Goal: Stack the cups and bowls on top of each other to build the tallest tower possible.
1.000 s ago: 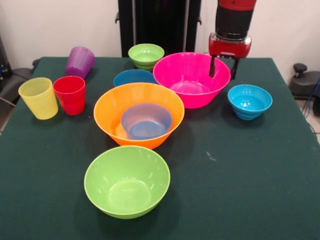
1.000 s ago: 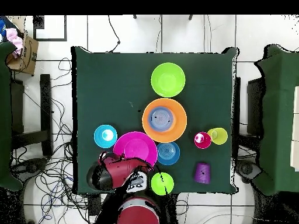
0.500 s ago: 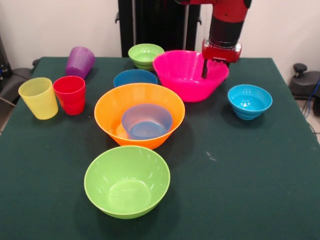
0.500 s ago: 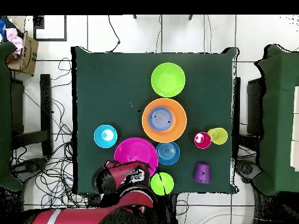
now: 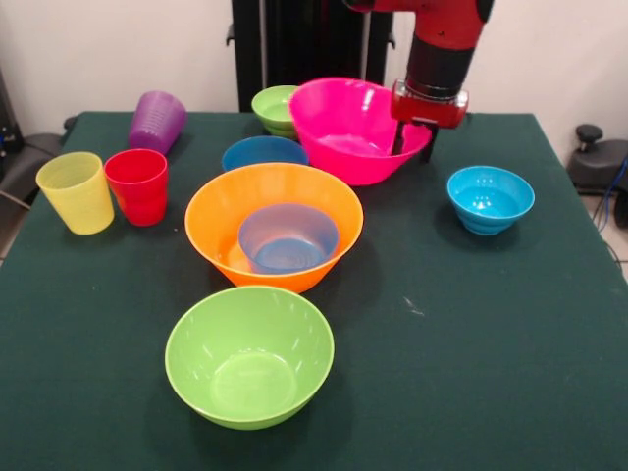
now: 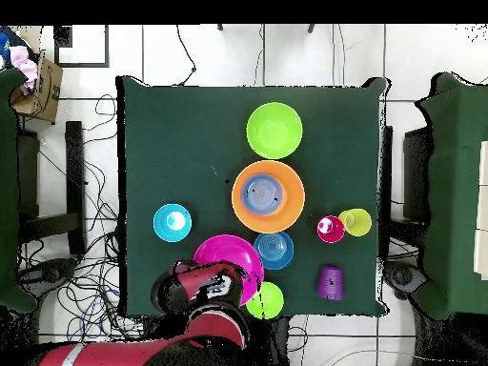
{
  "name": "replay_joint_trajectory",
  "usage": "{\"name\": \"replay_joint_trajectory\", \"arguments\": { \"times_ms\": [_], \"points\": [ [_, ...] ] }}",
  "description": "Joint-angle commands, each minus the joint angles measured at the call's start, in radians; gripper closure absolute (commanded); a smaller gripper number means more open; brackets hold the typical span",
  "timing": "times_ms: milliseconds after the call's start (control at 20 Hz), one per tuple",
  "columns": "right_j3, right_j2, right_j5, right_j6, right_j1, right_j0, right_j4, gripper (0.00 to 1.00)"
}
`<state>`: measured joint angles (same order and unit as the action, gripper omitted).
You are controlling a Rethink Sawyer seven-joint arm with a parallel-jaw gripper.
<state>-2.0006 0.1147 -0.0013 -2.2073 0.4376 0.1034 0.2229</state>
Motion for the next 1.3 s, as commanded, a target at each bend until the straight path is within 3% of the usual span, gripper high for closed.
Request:
{"name": "replay_joint_trajectory", "arguments": {
  "times_ms": [50,650,800,1100,1300],
  "points": [
    [0.123,0.01,-0.093,-0.083,-0.13,0.045,0.007,1.0],
    [0.134,-0.002,-0.086,-0.085,-0.115,0.025,0.0,1.0],
    [0.101,-0.035,-0.036,-0.08,-0.013,-0.025,-0.001,1.0],
    [0.05,-0.093,0.212,-0.033,0.26,-0.115,-0.045,1.0],
    [0.083,-0.104,0.314,-0.017,0.323,-0.14,-0.067,1.0]
  ]
}}
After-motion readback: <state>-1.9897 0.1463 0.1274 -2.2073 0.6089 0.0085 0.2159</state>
